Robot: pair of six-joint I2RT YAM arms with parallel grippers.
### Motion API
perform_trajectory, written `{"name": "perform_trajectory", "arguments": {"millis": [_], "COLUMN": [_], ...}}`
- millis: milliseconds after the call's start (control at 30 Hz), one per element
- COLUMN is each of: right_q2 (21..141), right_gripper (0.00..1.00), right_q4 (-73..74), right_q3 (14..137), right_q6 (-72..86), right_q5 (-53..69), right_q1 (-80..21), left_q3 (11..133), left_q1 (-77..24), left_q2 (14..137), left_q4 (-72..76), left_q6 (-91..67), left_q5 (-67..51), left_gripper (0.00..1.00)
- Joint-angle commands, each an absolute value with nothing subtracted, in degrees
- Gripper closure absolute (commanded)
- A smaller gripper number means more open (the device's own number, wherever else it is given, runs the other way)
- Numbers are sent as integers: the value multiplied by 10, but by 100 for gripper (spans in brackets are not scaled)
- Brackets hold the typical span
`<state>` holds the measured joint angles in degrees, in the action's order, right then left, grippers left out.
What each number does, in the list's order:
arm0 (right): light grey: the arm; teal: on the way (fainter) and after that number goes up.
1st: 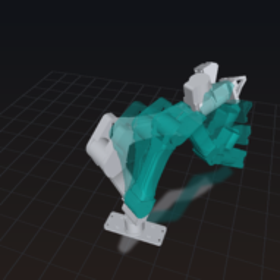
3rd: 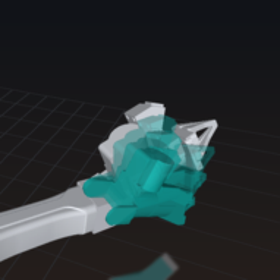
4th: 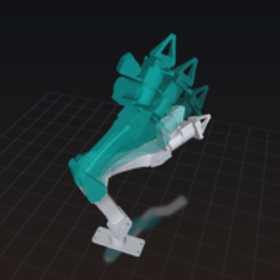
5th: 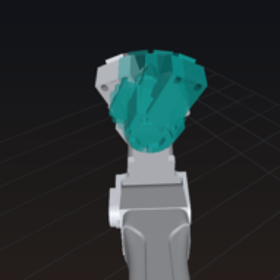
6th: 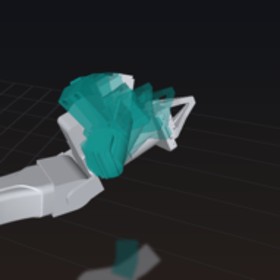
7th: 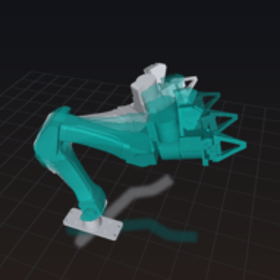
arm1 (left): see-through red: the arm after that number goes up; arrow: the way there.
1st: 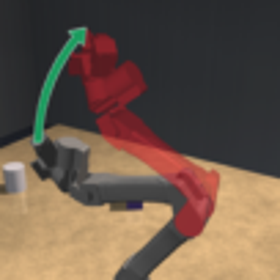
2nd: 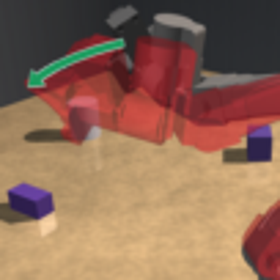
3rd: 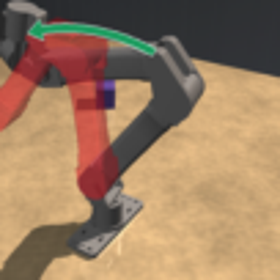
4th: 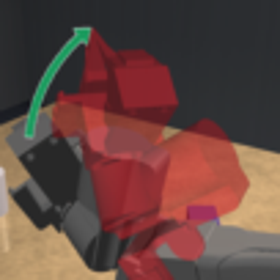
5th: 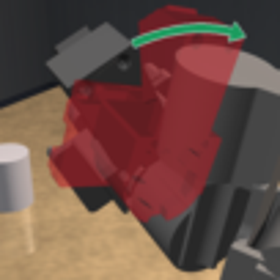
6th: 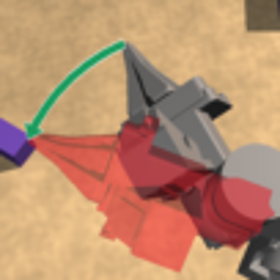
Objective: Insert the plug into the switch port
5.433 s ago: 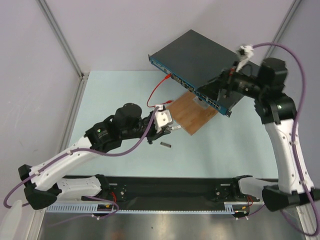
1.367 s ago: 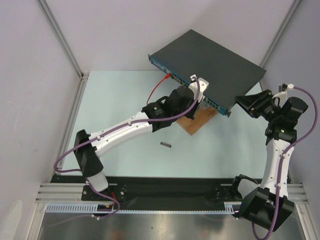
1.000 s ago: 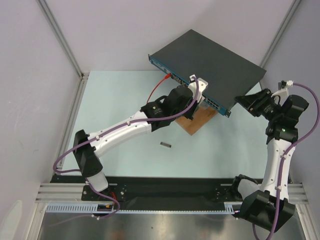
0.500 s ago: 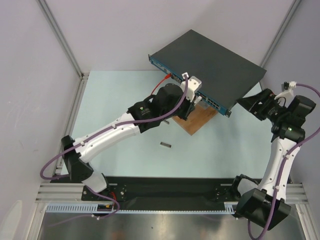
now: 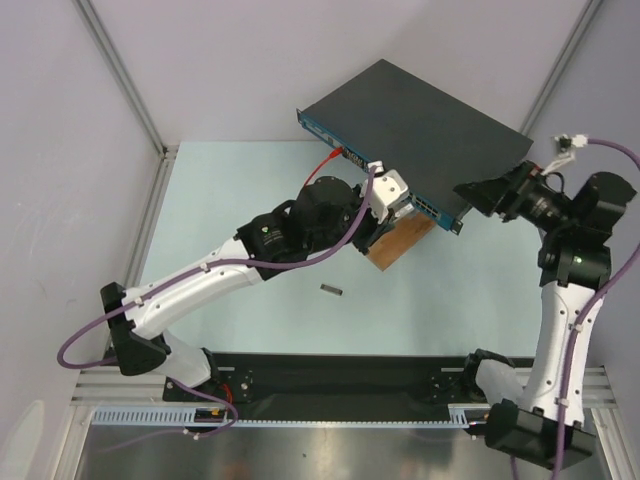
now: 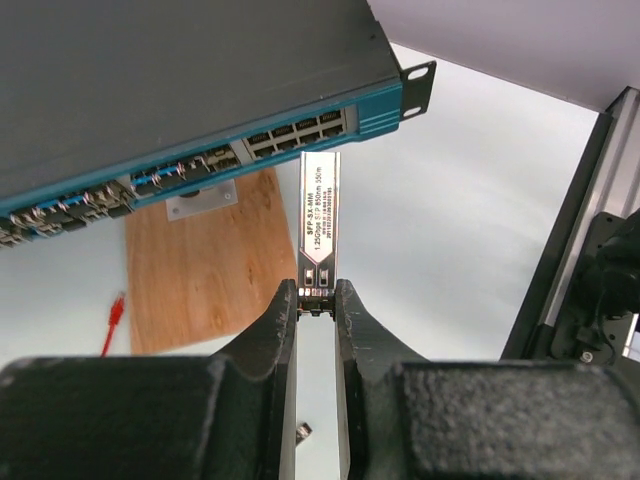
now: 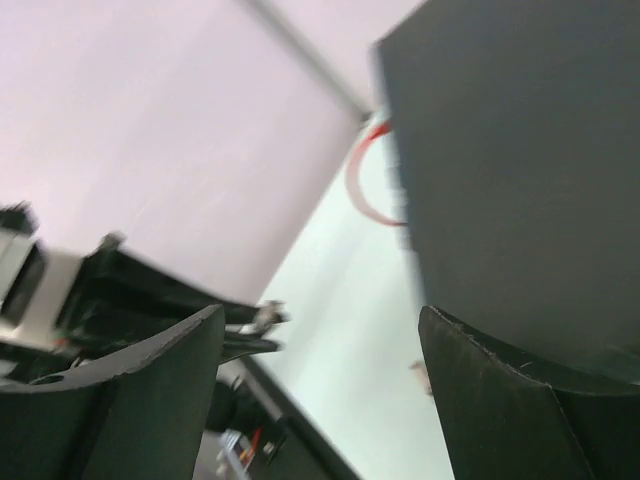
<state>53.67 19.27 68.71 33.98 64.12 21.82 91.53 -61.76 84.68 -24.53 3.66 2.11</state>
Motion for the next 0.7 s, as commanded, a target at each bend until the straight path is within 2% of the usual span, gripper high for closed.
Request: {"name": "perform_trajectory", "arguments": {"millis": [0, 33, 133, 300, 500, 600, 633, 667], "right_q2": [540, 543, 558, 580, 590, 594, 596, 596], "right_gripper": [16, 17, 23, 29, 41, 60, 73, 80], "right_q4": [120, 122, 127, 130, 122, 119, 115, 108], "right_q3": [722, 725, 726, 719, 711, 703, 701, 698], "right_q6": [394, 389, 379, 386, 395, 405, 410, 419], "right_q5": [612, 601, 569, 566, 562, 564, 565, 567], "right_q1": [118, 65, 11, -27, -63, -74, -75, -76], "left_q3": [953, 954, 954, 953, 957, 956, 957, 956], "left_q1": [-622, -623, -624, -625, -626, -628, -628, -628], "left_q2": [827, 827, 822, 819, 824, 825, 825, 825], "left_q4": [-210, -208, -204, -192, -186, -184, -185, -183], "left_q6": [76, 79, 85, 93, 91, 93, 94, 95], "left_q5": [17, 18, 19, 22, 21, 21, 22, 25], "left_gripper": [100, 100, 100, 100, 100, 100, 100, 100]}}
